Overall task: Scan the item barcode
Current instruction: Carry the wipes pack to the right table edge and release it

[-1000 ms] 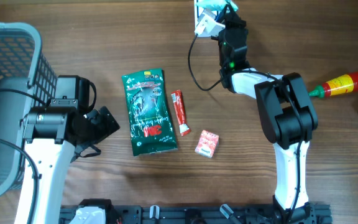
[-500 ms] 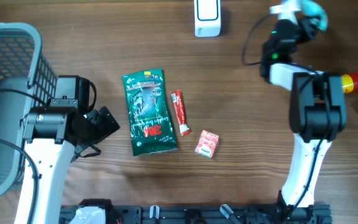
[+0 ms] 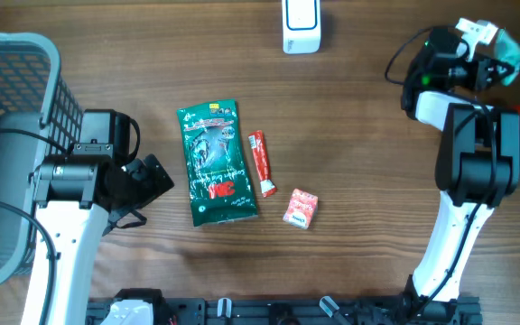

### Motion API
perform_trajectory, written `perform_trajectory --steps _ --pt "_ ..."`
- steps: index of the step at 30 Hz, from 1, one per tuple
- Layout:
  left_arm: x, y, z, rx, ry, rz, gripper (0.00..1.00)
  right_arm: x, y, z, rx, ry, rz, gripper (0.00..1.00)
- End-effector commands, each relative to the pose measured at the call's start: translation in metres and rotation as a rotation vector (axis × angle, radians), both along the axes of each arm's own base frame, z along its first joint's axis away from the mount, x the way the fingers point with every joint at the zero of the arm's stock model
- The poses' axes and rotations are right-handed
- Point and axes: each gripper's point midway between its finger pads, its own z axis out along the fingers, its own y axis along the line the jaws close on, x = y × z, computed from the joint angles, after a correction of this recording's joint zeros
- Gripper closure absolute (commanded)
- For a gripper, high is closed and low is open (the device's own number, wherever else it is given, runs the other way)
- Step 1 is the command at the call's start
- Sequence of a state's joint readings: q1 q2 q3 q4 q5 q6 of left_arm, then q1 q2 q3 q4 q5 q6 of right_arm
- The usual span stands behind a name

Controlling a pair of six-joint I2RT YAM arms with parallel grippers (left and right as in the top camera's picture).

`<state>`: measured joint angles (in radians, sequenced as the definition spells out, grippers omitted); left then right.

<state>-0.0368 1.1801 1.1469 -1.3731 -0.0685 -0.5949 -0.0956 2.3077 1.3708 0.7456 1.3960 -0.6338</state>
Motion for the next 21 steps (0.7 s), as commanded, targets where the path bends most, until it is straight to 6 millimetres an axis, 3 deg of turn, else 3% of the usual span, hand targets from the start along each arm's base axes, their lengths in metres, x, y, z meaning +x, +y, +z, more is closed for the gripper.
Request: perform_trajectory --steps 1,2,3,8,11,14,15,18,21 --pt "-0.001 0.001 -0.001 -0.002 0.004 -0.009 0.0 0.0 -0.006 -0.015 0.041 -0.108 0.002 0.37" --pt "-0.001 0.001 -0.001 -0.002 0.005 -0.009 0.0 0.003 -0.006 -0.019 0.054 -0.088 0.02 0.09" --pt "-0.001 0.001 -0.001 -0.002 0.004 -0.009 0.0 0.005 -0.006 -0.023 0.066 -0.071 0.035 0.0" --pt "-0.001 0.001 -0.001 -0.002 0.004 -0.009 0.0 0.022 0.001 -0.023 0.081 0.003 0.129 0.0" --pt "-0.001 0.001 -0.001 -0.002 0.004 -0.009 0.0 0.035 0.008 0.01 0.035 -0.02 0.164 0.0" --pt "-0.001 0.001 -0.001 -0.002 0.005 -0.009 0.0 0.05 0.025 0.079 -0.032 -0.121 0.225 0.0" --pt "-0.001 0.001 -0.001 -0.002 0.004 -0.009 0.0 0.058 0.039 0.122 -0.067 -0.157 0.286 0.0" --pt "-0.001 0.001 -0.001 -0.002 0.004 -0.009 0.0 0.06 0.072 0.211 -0.121 -0.239 0.458 0.0" --pt "-0.001 0.001 -0.001 -0.002 0.004 -0.009 0.0 0.047 0.094 0.264 -0.091 -0.236 0.617 0.0"
